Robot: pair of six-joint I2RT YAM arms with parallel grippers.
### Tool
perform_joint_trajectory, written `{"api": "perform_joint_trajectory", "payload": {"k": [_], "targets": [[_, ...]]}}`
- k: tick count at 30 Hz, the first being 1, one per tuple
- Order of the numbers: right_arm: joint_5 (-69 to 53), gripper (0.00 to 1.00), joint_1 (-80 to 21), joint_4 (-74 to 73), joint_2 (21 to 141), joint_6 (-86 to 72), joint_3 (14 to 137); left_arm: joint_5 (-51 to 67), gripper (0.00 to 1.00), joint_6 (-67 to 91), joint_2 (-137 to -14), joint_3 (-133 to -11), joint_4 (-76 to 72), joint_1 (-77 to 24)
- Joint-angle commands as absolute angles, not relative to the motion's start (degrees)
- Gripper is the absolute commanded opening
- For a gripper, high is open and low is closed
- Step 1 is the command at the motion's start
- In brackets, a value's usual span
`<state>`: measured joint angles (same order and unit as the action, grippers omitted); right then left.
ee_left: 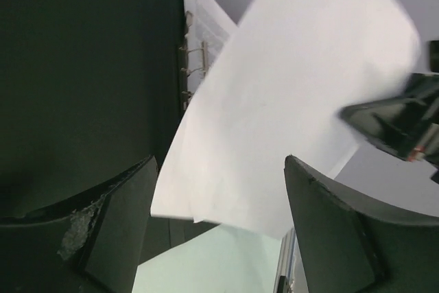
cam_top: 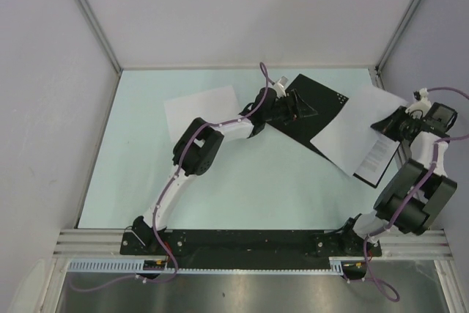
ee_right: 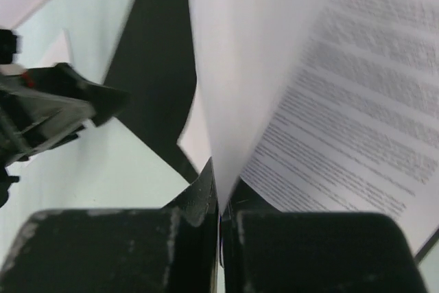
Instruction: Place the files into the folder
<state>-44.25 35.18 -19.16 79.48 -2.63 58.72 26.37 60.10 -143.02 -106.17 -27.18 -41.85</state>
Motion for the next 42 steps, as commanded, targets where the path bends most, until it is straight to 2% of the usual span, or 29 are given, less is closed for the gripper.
{"api": "perform_joint_trajectory", "payload": {"k": [1, 9, 22, 31, 42], "targets": [[-41.23, 0.0, 36.39, -27.07, 87.08, -0.18, 63.37, 26.98, 0.81, 61.43, -144.75, -111.09, -24.35, -41.75], [-27.26, 0.0, 36.3, -28.99, 90.17, 11.67, 66.08, 26.63, 0.8, 64.59, -148.18, -113.12, -23.2, -40.87], [-15.39, 0.0, 30.76, -39.46, 99.93, 19.77, 75.85, 24.87, 0.8, 65.92, -149.06, -114.35, -21.62, -40.78], [-10.99, 0.0, 32.43, -42.28, 94.93, 18.63, 74.0, 24.96, 0.8, 64.6, -148.27, -114.17, -20.66, -40.61], [-15.2, 0.0, 32.43, -36.39, 96.68, 16.18, 73.48, 25.22, 0.8, 64.16, -147.74, -113.73, -20.83, -40.61]]}}
